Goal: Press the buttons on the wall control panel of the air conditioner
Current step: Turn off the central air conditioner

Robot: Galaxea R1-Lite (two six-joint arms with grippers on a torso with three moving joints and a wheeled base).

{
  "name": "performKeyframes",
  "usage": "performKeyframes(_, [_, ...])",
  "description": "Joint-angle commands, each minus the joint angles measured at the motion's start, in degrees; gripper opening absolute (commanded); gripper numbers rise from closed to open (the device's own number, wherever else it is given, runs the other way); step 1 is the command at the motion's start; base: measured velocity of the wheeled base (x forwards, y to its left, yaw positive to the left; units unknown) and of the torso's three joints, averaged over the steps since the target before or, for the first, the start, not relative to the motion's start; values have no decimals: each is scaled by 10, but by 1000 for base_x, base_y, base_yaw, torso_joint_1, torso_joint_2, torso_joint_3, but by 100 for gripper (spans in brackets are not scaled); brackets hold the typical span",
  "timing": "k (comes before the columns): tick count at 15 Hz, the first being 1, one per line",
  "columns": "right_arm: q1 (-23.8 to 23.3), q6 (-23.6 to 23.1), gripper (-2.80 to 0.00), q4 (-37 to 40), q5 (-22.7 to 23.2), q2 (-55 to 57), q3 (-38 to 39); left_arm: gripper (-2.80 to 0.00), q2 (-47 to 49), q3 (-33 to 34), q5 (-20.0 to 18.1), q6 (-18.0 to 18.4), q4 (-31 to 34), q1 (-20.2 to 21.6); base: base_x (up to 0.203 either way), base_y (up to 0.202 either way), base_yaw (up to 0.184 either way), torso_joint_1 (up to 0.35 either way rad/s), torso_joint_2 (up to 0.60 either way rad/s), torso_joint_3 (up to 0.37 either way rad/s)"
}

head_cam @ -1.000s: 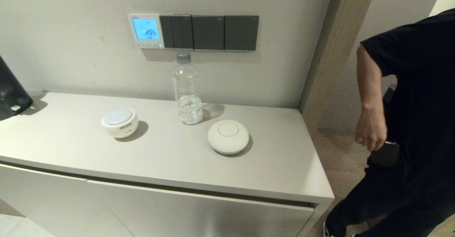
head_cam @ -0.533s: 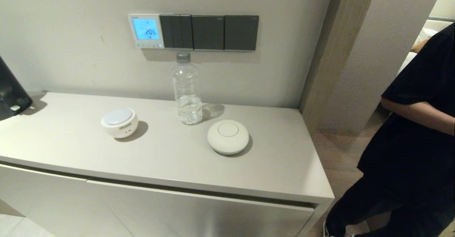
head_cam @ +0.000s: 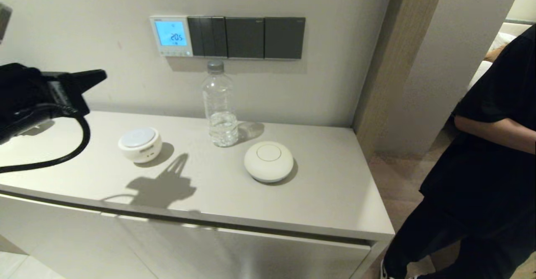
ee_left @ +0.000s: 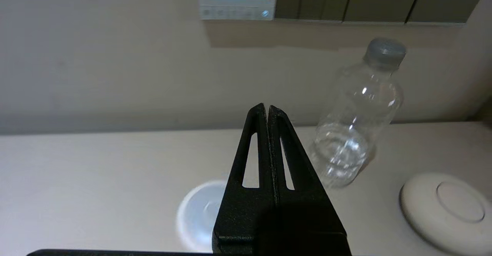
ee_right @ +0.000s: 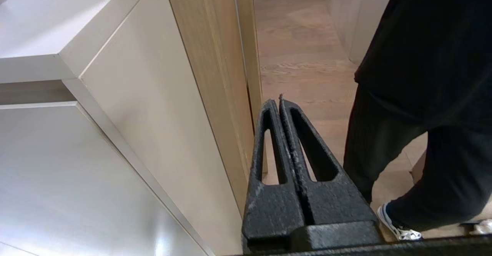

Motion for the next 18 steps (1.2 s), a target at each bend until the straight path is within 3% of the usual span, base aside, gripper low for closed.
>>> performKeyframes(1, [0, 0, -280, 0, 0, 1, 2, -280, 96, -64, 1, -11, -5, -29, 0, 0, 0, 0, 0, 0])
performKeyframes(4, [0, 0, -280, -1, 0, 1, 2, -280, 151, -123, 1, -18, -7, -54, 0, 0, 0, 0, 0, 0])
performKeyframes(10, [0, 0, -280, 0, 0, 1, 2, -280, 228, -233, 2, -20, -10, -60, 0, 0, 0, 0, 0, 0])
performKeyframes(18, [0, 0, -280, -1, 0, 1, 2, -280, 313, -299, 0, -20, -13, -60, 0, 0, 0, 0, 0, 0])
